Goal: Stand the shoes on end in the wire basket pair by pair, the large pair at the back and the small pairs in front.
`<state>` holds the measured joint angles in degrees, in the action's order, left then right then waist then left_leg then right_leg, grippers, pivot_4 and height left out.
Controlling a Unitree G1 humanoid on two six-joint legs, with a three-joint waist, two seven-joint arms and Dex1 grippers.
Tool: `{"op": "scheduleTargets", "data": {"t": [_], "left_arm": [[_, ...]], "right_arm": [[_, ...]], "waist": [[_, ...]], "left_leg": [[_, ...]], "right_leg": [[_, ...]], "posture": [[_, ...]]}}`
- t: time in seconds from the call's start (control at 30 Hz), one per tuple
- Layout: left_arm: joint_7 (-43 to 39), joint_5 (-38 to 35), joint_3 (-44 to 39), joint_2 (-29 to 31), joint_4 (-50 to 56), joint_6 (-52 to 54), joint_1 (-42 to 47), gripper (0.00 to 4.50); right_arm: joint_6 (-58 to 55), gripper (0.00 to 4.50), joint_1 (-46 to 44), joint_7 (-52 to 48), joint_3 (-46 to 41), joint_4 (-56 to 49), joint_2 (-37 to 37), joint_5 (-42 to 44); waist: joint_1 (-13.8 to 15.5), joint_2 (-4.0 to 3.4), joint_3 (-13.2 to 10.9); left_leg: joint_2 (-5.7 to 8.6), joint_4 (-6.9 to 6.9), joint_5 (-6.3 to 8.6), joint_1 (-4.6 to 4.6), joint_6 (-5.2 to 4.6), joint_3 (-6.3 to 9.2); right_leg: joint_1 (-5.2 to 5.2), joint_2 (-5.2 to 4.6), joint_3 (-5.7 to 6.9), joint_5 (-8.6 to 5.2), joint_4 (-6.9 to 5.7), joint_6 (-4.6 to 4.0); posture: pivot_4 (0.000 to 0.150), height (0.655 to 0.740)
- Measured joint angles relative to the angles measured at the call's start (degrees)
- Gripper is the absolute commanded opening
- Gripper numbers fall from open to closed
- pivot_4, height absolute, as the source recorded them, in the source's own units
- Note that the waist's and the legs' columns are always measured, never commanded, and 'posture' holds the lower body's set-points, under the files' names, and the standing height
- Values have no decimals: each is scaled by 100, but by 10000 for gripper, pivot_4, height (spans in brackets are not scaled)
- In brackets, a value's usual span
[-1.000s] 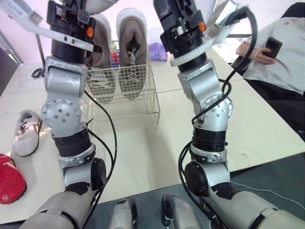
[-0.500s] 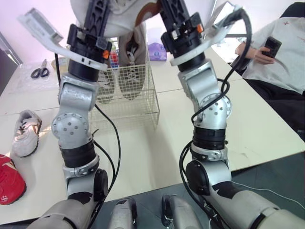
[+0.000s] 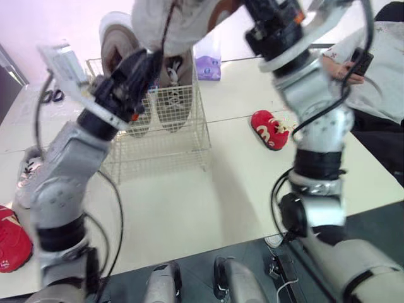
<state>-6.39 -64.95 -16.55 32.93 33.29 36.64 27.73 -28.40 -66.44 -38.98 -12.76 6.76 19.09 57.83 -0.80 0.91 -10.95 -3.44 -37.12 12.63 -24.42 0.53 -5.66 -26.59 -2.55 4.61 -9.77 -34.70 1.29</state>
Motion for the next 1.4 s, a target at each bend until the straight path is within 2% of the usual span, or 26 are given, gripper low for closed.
{"op": "scheduleTargets", "data": {"t": [0.1,0.17,0.33,0.43,0.67,0.9,0.93,0.97,1.1,1.13,1.4], "left_arm": [[195,112,-69,352,431,219,-580,26905],[406,168,-93,338,763,241,-796,26905],[1001,674,-19,-235,1333,37,-1830,26905],[1052,966,59,-327,1501,12,-2309,26905],[938,1199,-113,-119,1750,4,-2824,26905],[780,1067,-331,128,1859,11,-2907,26905],[763,1053,-335,153,1855,12,-2901,27675],[756,1049,-334,159,1849,12,-2893,27675],[743,1044,-333,179,1772,13,-2860,27675],[733,1033,-333,186,1742,15,-2849,27675],[655,912,-344,269,1632,27,-2800,27675]], "right_arm": [[590,5833,-397,-1007,372,959,290,-908],[1018,5833,-597,-1554,748,1668,237,-1533],[2119,5833,-1057,-2489,1214,3471,-40,-2626],[2665,5833,-1378,-2900,1300,4215,-190,-3073],[3072,5833,-1775,-3528,1474,5226,-251,-3868],[3422,5833,-1849,-3408,1461,5801,-339,-4405],[3476,16300,-1873,-3378,1458,5878,-369,-4464],[3508,20130,-1874,-3340,1452,5938,-382,-4526],[3547,41348,-1872,-3195,1390,6269,-393,-4654],[3571,44143,-1872,-3167,1330,6289,-390,-4657],[3497,44143,-1839,-3322,929,6142,-121,-4617]], "waist": [[-43,-2,-1],[-68,-2,-1],[-18,-2,-3],[9,-2,-3],[12,-2,-3],[-4,-2,-3],[-3,-2,-3],[-2,-2,-3],[6,-2,-3],[2,-2,-3],[2,-2,-3]], "left_leg": [[-13,1,1,6,1,-11],[-20,2,1,8,1,-13],[-21,7,1,-9,1,-22],[-21,9,1,-21,2,-24],[-20,4,4,-23,7,-26],[-22,10,4,-22,7,-25],[-23,10,4,-20,7,-26],[-23,9,3,-20,6,-26],[-22,4,3,-20,6,-27],[-22,4,3,-20,6,-26],[-22,8,3,-20,6,-28]], "right_leg": [[0,3,0,8,17,-13],[0,7,7,15,24,-22],[-13,12,12,16,25,-26],[-16,10,12,20,35,-30],[-13,-3,14,18,46,-26],[-17,2,14,19,45,-28],[-15,3,16,19,44,-28],[-15,3,16,19,43,-28],[-14,1,16,20,42,-28],[-14,0,15,20,42,-28],[-14,3,16,20,42,-27]], "posture": [[1500,7400],[1500,7400],[1500,7400],[1500,7400],[1500,7400],[1500,7400],[1500,7400],[1500,7400],[1500,7400],[1500,7400],[1500,7400]]}}
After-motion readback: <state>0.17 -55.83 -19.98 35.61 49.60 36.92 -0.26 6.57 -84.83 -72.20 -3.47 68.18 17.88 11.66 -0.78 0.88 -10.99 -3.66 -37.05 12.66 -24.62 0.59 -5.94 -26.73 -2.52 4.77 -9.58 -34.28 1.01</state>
